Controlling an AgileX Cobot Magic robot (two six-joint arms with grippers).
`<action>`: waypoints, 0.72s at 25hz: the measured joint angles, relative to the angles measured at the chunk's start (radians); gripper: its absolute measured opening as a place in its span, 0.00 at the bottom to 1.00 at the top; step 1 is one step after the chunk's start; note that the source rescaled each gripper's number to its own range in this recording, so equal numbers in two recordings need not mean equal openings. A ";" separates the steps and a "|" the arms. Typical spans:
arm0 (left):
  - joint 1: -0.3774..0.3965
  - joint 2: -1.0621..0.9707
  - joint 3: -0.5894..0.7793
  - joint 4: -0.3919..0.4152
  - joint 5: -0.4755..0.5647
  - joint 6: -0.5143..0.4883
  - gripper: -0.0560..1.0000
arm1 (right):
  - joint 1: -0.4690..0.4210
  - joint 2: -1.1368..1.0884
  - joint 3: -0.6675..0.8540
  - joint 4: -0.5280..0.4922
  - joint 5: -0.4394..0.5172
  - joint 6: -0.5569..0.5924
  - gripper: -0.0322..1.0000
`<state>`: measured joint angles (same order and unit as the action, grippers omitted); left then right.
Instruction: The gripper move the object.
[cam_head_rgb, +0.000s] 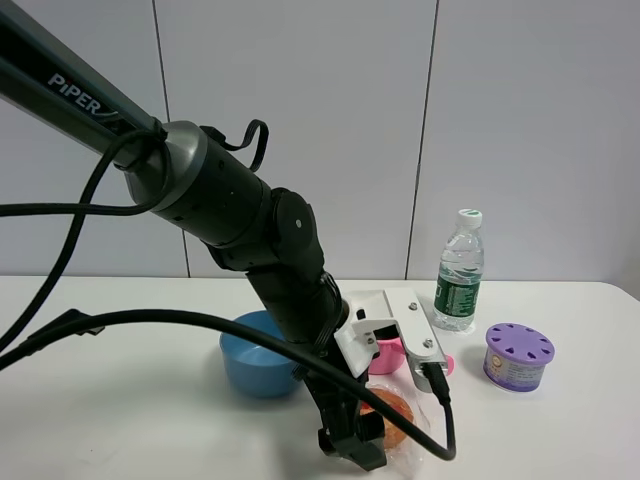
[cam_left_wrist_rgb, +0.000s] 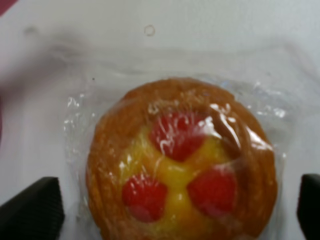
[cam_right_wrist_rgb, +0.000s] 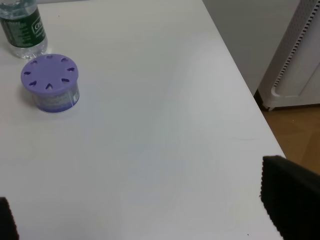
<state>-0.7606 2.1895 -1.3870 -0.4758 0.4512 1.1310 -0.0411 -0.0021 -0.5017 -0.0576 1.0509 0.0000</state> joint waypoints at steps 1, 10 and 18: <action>0.000 0.000 0.000 0.000 0.003 -0.010 0.96 | 0.000 0.000 0.000 0.000 0.000 0.000 1.00; 0.000 0.000 0.000 0.002 0.018 -0.101 1.00 | 0.000 0.000 0.000 0.000 0.000 0.000 1.00; 0.000 -0.039 0.000 0.005 0.034 -0.111 1.00 | 0.000 0.000 0.000 0.000 0.000 0.000 1.00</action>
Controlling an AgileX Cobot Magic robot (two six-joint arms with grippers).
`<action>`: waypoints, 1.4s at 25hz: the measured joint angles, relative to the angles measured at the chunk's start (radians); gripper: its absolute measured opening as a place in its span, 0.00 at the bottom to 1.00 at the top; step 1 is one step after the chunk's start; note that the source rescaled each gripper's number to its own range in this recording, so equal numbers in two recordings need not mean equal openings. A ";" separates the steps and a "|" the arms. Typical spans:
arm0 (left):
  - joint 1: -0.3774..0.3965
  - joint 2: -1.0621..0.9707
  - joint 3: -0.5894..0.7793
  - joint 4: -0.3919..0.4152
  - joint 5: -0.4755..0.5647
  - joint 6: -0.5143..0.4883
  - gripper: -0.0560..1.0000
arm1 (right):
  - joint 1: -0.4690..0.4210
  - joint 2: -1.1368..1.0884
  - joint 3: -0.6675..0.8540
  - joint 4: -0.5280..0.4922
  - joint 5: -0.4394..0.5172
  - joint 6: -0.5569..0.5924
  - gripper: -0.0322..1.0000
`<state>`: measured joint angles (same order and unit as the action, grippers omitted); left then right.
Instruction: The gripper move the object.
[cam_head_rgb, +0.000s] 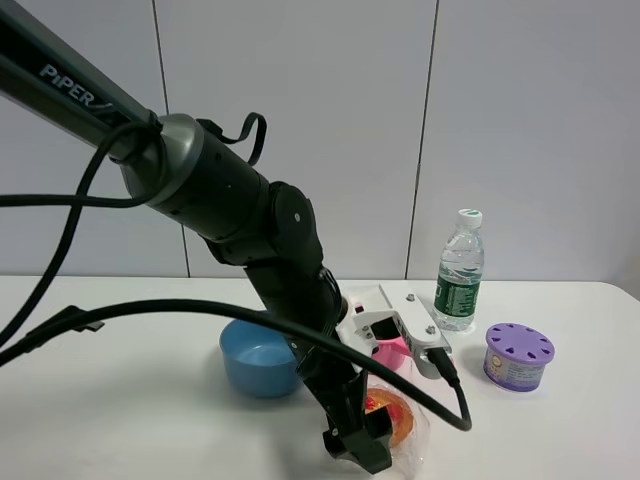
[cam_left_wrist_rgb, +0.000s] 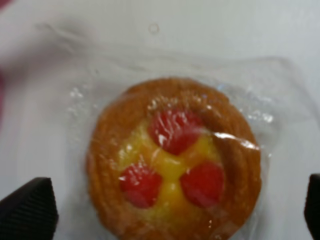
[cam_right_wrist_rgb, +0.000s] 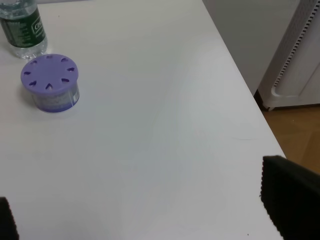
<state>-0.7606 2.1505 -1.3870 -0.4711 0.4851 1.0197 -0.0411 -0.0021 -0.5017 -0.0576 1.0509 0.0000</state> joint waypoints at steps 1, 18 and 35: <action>0.000 -0.024 0.000 0.000 0.001 0.000 1.00 | 0.000 0.000 0.000 0.000 0.000 0.000 1.00; 0.236 -0.396 0.001 0.260 -0.112 -0.373 1.00 | 0.000 0.000 0.000 0.000 0.000 0.000 1.00; 0.714 -0.645 0.001 0.495 0.160 -0.763 1.00 | 0.000 0.000 0.000 0.000 0.000 0.000 1.00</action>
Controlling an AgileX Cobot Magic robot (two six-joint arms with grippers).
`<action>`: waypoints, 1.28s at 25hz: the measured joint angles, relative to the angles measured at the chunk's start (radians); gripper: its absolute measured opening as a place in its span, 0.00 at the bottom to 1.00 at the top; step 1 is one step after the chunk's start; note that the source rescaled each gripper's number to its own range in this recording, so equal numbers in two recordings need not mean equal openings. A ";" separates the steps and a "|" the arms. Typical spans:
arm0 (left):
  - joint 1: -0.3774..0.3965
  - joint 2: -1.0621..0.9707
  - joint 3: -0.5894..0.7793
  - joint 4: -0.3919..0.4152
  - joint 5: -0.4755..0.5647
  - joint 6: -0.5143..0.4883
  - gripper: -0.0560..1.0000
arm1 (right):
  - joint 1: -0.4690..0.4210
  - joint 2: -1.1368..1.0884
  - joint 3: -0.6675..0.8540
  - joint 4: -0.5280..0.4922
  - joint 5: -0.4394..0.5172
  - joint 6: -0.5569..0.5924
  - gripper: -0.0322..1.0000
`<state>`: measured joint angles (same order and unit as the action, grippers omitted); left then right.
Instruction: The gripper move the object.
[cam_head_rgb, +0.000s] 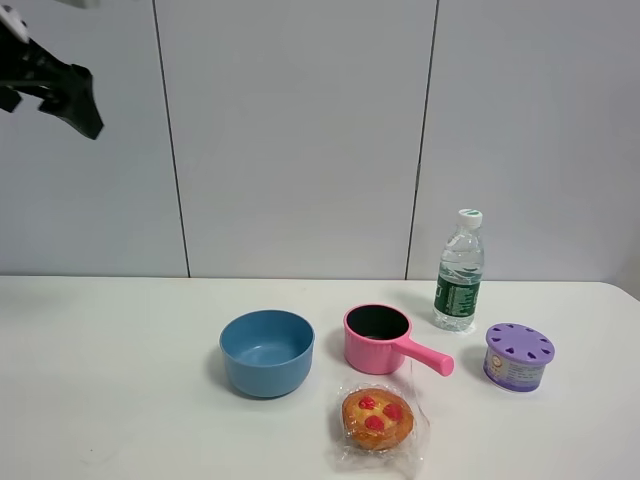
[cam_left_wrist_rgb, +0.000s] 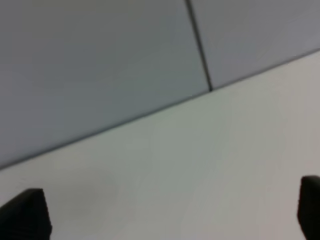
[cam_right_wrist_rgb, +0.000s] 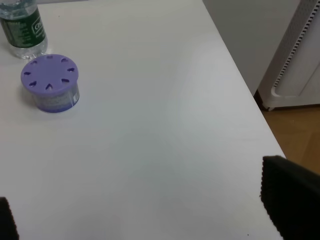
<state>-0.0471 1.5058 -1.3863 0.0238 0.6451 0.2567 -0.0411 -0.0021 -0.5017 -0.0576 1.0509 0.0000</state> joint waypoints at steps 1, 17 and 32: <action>0.021 -0.028 0.000 0.000 0.044 -0.002 1.00 | 0.000 0.000 0.000 0.000 0.000 0.000 1.00; 0.302 -0.723 0.354 -0.030 0.167 -0.042 1.00 | 0.000 0.000 0.000 0.000 0.000 0.000 1.00; 0.320 -1.353 0.786 -0.098 0.329 -0.144 1.00 | 0.000 0.000 0.000 0.000 0.000 0.000 1.00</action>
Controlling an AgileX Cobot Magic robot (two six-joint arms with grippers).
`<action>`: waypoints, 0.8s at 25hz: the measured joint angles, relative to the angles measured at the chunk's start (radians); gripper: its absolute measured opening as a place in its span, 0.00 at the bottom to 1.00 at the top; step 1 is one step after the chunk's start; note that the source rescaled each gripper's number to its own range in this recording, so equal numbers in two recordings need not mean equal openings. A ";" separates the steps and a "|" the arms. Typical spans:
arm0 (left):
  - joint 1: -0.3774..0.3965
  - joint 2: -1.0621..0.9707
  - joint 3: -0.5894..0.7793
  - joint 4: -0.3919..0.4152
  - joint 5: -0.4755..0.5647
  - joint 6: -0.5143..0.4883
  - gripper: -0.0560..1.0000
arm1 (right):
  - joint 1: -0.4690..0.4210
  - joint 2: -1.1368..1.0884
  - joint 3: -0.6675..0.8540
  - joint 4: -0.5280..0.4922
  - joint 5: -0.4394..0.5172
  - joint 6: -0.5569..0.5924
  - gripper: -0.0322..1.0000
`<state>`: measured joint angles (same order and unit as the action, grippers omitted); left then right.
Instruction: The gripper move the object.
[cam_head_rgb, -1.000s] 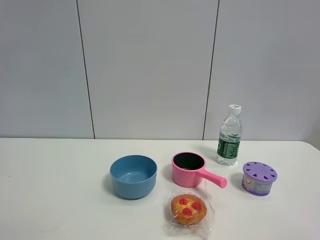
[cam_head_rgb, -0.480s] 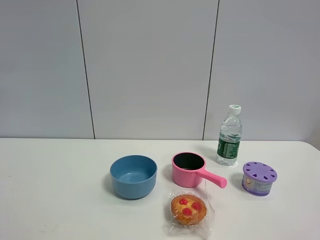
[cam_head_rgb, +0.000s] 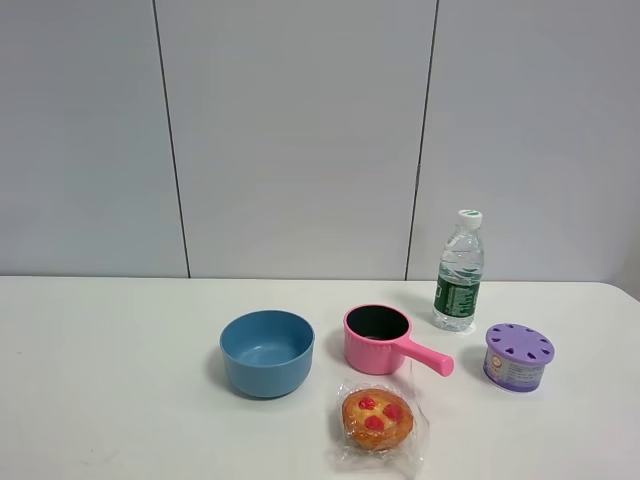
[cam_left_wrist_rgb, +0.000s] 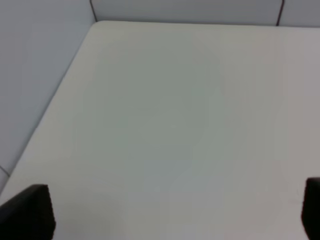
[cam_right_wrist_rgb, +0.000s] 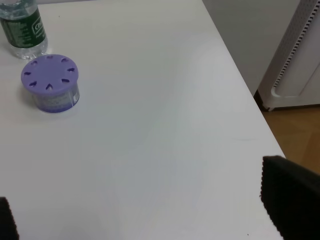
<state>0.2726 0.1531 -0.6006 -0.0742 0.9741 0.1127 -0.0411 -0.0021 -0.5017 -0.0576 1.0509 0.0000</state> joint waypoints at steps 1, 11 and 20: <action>0.000 -0.027 0.017 -0.010 0.000 -0.001 1.00 | 0.000 0.000 0.000 0.000 0.000 0.000 1.00; 0.000 -0.114 0.063 -0.014 0.078 -0.007 1.00 | 0.000 0.000 0.000 0.000 0.000 0.000 1.00; 0.000 -0.155 0.085 -0.014 0.097 -0.007 1.00 | 0.000 0.000 0.000 0.000 0.000 0.000 1.00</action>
<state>0.2726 -0.0018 -0.5157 -0.0881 1.0714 0.1057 -0.0411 -0.0021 -0.5017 -0.0576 1.0509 0.0000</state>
